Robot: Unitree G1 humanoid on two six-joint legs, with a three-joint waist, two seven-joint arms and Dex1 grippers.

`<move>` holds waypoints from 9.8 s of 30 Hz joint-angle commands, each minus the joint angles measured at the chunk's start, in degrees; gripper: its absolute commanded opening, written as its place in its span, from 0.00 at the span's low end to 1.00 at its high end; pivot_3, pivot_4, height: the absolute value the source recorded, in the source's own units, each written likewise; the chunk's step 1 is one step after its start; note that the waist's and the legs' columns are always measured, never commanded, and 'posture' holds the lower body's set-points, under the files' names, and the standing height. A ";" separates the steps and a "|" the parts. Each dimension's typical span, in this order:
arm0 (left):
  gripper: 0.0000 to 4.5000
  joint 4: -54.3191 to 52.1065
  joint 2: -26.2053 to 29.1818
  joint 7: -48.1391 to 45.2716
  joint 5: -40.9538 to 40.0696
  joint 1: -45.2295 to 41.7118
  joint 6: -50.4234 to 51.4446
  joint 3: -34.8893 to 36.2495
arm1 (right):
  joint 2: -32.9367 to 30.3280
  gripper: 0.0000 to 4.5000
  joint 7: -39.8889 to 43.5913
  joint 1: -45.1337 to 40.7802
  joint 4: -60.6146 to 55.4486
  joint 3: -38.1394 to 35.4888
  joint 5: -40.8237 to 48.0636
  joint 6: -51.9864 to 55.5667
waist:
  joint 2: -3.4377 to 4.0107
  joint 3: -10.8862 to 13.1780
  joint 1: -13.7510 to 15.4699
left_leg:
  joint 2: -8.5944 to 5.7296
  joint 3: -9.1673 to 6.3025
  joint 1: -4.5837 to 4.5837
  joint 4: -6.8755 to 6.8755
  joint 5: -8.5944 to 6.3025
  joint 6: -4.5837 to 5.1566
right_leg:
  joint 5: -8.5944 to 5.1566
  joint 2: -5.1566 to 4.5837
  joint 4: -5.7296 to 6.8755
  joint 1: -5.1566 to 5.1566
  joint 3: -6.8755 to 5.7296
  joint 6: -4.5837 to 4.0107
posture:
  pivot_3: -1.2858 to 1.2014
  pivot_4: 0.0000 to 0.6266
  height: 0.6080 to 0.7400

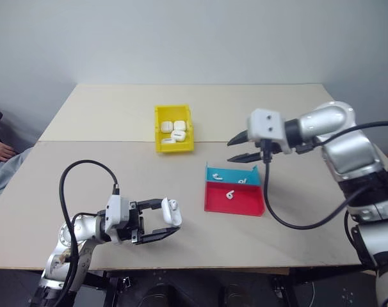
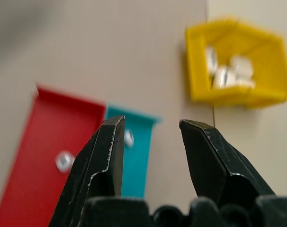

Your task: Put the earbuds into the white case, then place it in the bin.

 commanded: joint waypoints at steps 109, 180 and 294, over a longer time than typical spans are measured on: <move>0.61 -0.79 -2.21 6.41 4.69 -1.60 -4.09 -4.26 | 20.31 0.27 -2.55 -13.31 37.77 -0.22 -19.03 -10.97 | 0.06 -0.01 -0.38 | 0.06 0.25 -0.38 -0.10 0.24 -0.37 | 0.06 0.03 0.48 -0.67 0.13 -0.12 | 0.52 0.24 1.00; 0.61 -1.53 -13.11 6.14 -9.50 -30.30 19.01 -5.98 | 4.78 0.27 -53.98 36.05 -58.80 -47.65 91.32 50.05 | 0.03 -0.02 1.35 | -0.08 -0.41 -0.37 -0.03 0.19 -0.20 | 0.06 0.05 0.15 -0.34 0.04 -0.06 | 0.52 0.24 1.00; 0.98 19.69 -5.22 17.37 6.37 -43.53 30.71 2.32 | -18.88 0.00 -28.80 42.16 -53.57 -41.78 45.21 36.08 | -0.19 0.12 -0.29 | -0.05 -0.53 -0.37 0.10 0.34 -0.47 | 0.11 0.00 0.00 -0.01 -0.05 0.19 | 0.52 0.24 1.00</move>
